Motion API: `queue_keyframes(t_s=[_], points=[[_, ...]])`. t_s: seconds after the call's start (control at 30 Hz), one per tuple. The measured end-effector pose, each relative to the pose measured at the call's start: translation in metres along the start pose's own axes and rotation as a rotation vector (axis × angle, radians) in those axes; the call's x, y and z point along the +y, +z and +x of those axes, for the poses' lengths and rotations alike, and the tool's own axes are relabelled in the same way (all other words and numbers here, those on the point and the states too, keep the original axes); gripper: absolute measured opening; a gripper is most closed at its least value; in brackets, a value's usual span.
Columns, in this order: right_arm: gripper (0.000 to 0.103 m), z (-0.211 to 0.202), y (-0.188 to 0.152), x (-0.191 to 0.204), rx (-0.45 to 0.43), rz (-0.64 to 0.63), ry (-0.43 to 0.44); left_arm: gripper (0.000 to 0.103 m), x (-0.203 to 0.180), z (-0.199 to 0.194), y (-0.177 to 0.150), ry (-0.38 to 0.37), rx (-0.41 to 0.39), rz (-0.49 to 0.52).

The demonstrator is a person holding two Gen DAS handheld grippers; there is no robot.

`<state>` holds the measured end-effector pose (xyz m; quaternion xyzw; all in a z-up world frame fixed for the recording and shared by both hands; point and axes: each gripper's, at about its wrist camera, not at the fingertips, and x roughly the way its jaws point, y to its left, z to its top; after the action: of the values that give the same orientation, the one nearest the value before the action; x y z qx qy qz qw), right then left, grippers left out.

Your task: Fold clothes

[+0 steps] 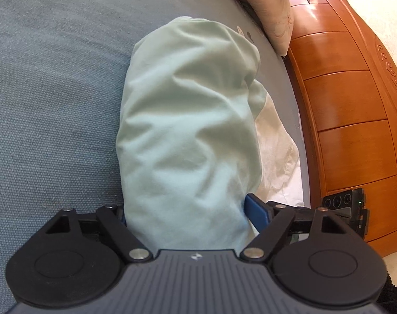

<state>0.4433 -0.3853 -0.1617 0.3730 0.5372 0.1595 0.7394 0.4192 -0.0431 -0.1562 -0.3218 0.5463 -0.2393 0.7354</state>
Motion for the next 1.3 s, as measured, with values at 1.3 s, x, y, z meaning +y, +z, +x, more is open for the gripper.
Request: queue_keyframes(t_s=[1.3], points=[[0.024,-0.181,-0.118,0.016,-0.115,-0.177,-0.333,0.065,-0.174,0.002,-0.114,0.084,0.089,0.192]])
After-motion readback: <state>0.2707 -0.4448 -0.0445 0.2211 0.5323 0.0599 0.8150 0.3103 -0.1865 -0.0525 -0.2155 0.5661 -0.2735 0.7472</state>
